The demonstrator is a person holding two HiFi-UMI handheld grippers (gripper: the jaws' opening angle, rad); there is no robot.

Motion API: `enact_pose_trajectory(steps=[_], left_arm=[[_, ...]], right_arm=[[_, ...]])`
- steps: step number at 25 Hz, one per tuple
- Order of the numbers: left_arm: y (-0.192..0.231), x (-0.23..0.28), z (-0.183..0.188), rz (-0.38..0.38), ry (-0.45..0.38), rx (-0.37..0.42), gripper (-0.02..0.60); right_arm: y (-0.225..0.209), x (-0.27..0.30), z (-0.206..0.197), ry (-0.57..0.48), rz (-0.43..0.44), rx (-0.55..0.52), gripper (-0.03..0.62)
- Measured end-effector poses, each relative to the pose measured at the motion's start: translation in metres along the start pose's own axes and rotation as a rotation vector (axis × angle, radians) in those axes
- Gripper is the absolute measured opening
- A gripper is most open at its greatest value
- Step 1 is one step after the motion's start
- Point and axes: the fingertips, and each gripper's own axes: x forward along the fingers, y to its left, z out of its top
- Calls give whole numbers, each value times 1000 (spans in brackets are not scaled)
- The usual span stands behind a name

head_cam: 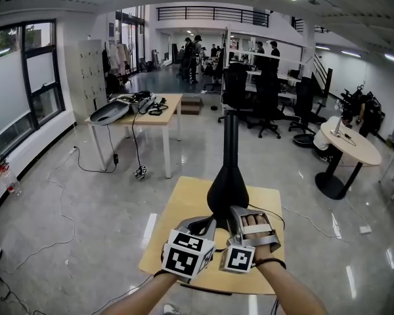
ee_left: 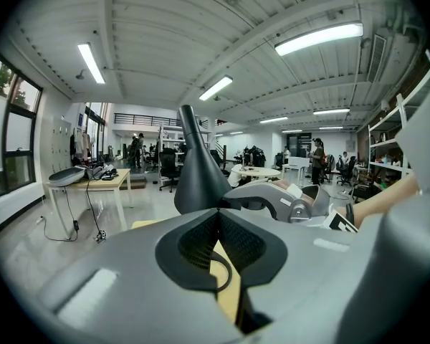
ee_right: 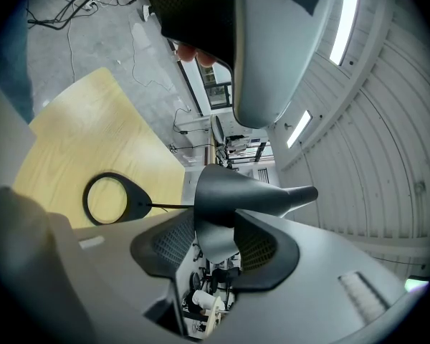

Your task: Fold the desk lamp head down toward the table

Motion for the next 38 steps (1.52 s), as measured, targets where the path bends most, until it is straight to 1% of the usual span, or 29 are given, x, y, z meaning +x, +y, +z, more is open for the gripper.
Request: enact_pose_trajectory(steps=[4, 7, 10, 14, 18, 22, 28, 33, 38], left_arm=[[2, 2, 2, 3, -6, -1, 18], [1, 2, 2, -3, -5, 3, 18], [4, 1, 1, 2, -3, 1, 18], [9, 0, 0, 17, -4, -5, 18], [13, -4, -3, 30, -6, -20, 18], [10, -9, -12, 37, -9, -43, 18], [15, -25, -22, 67, -10, -33, 18], [13, -37, -27, 80, -20, -44, 18], [7, -48, -32, 86, -28, -56, 18]], right_arm=[[-3, 2, 0, -4, -12, -2, 170], [1, 1, 1, -10, 26, 48, 169], [2, 0, 4, -23, 85, 159, 164], [3, 1, -3, -20, 128, 298, 113], [1, -6, -2, -48, 152, 455, 66], [-4, -22, 3, -67, 160, 590, 52], [-11, -45, 25, -106, 190, 843, 29], [-16, -64, 35, -130, 217, 989, 21], [-21, -83, 41, -160, 225, 1158, 14]])
